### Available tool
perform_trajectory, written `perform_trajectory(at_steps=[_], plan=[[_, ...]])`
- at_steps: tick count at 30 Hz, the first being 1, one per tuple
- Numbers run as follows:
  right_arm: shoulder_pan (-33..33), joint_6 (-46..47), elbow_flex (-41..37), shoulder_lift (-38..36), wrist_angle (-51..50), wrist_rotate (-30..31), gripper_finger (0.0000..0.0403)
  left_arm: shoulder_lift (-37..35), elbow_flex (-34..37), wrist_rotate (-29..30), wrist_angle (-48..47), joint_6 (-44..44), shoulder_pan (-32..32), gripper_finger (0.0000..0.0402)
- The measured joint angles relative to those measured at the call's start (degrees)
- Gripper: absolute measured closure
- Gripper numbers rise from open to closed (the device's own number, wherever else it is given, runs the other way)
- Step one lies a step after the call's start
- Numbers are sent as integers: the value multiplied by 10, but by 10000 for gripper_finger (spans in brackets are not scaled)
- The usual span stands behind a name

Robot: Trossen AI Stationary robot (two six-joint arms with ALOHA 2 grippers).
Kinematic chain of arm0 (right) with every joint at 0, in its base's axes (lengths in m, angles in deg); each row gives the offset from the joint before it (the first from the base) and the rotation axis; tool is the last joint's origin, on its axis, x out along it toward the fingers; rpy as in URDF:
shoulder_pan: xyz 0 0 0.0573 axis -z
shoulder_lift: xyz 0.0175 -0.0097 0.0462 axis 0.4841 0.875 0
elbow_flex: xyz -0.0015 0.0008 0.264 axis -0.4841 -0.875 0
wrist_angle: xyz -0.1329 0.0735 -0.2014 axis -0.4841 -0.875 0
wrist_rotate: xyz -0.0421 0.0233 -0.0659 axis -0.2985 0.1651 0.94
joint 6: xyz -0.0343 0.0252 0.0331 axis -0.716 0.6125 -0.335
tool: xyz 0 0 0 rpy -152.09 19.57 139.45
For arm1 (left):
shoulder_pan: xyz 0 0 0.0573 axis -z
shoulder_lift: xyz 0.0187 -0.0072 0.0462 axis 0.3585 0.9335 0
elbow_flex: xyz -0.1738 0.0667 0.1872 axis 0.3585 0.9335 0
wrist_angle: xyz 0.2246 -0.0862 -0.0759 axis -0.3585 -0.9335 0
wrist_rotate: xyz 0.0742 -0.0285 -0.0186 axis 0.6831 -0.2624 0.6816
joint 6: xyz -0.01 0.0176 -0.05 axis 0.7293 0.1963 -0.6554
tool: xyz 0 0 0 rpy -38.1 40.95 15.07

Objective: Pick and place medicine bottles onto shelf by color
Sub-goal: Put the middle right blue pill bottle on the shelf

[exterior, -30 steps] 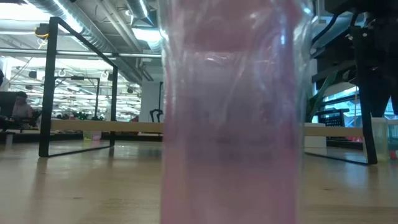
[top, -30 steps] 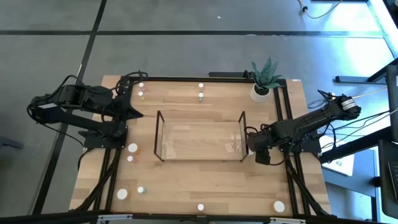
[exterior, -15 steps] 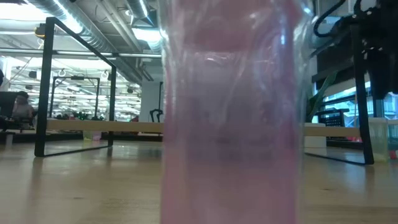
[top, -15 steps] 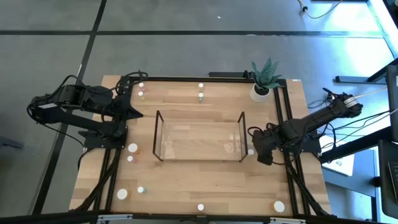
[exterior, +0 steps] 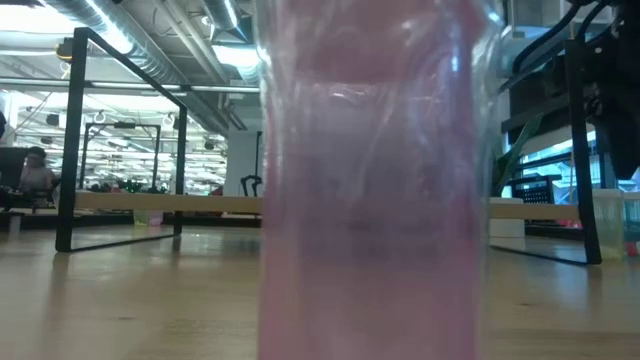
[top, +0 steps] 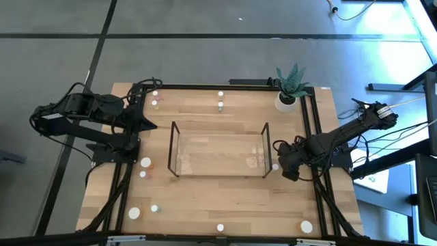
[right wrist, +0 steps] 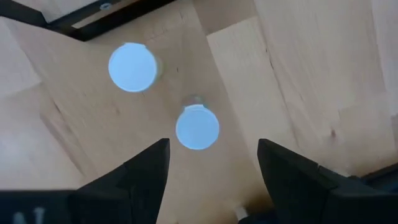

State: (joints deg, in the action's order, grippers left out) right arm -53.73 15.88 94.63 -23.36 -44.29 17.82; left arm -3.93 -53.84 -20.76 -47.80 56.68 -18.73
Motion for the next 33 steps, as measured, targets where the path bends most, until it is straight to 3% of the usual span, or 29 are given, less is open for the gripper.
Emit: perform_trajectory(at_steps=[11,33], plan=[[0,8,0,2,13,1,157,0,0,0,0,0,0,401],[0,16,0,77,20,10,157,0,0,0,0,0,0,401]])
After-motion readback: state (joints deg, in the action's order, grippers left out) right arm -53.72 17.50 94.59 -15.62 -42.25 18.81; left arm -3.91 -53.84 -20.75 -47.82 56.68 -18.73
